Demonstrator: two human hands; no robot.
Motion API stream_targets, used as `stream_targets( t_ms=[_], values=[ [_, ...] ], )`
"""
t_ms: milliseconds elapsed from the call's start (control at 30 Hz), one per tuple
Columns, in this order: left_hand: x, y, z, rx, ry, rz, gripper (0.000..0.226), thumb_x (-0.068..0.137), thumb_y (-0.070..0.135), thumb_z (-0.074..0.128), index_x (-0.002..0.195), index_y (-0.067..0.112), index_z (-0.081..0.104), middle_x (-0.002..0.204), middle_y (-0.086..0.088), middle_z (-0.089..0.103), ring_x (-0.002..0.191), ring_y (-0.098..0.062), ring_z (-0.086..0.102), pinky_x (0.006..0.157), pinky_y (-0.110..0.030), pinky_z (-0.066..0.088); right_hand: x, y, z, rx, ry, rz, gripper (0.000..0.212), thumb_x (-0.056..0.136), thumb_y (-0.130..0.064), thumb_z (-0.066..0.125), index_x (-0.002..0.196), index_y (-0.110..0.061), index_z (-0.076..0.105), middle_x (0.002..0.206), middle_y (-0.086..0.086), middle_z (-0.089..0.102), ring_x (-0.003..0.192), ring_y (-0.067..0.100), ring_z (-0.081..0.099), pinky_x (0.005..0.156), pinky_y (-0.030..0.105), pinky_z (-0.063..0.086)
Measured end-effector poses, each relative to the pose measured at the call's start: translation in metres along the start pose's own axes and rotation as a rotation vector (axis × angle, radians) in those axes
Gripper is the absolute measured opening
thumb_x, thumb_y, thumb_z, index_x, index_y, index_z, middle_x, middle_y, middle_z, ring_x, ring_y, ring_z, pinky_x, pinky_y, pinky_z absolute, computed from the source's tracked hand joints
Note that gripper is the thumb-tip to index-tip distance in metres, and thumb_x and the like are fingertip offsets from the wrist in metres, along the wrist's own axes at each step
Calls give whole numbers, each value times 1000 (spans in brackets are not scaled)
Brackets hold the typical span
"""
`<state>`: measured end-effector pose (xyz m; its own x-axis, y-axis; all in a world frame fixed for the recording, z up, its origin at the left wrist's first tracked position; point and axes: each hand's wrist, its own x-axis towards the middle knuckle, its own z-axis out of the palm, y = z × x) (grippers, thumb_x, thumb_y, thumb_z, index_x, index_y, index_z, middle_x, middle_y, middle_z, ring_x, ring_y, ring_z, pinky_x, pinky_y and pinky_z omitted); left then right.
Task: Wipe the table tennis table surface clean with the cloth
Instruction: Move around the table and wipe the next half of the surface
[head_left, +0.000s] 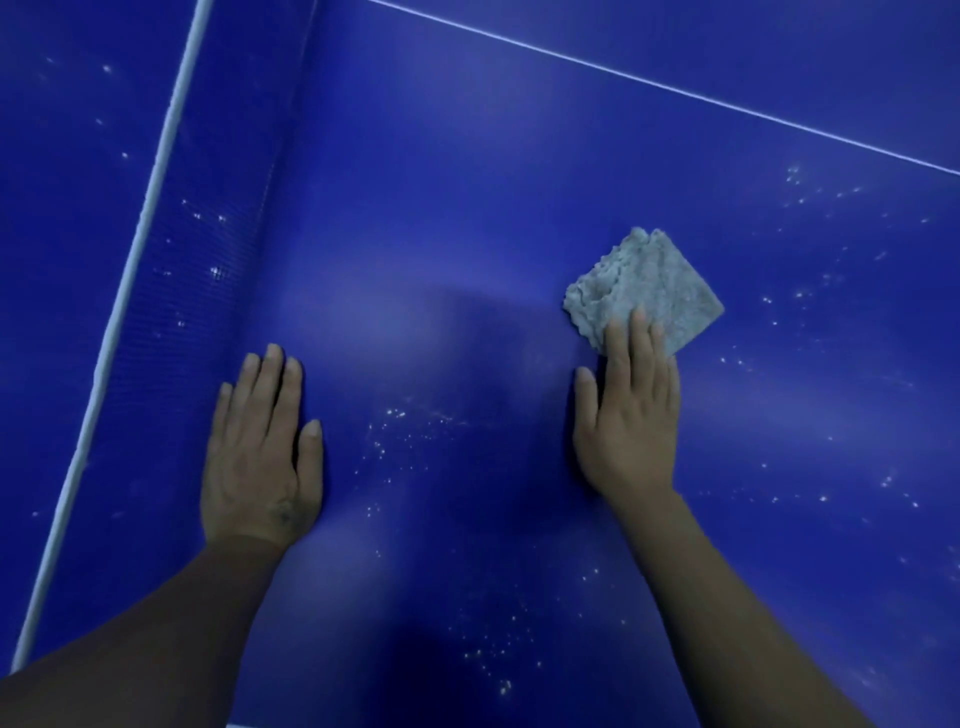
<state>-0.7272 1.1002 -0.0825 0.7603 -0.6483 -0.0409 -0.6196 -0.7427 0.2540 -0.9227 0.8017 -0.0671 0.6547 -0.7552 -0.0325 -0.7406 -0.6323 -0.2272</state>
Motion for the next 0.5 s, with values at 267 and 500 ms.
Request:
stream_targets(
  t_ms=[267, 500],
  values=[
    [0, 0, 0, 8, -16, -3, 63, 109, 31, 32, 164, 1, 29, 176, -11, 20, 164, -27, 12, 131, -57, 16, 103, 23, -21, 75, 39, -161, 55, 111, -47, 47, 153, -11, 51, 166, 10, 41, 156, 30, 33, 129, 43, 23],
    [1, 1, -1, -17, -5, -10, 62, 109, 30, 34, 164, 2, 30, 176, -10, 20, 164, -26, 11, 133, -53, 12, 110, 21, -5, 88, -6, -75, 59, 110, -60, 37, 163, -33, 40, 178, -3, 17, 165, 22, 11, 132, 48, 15]
  ],
)
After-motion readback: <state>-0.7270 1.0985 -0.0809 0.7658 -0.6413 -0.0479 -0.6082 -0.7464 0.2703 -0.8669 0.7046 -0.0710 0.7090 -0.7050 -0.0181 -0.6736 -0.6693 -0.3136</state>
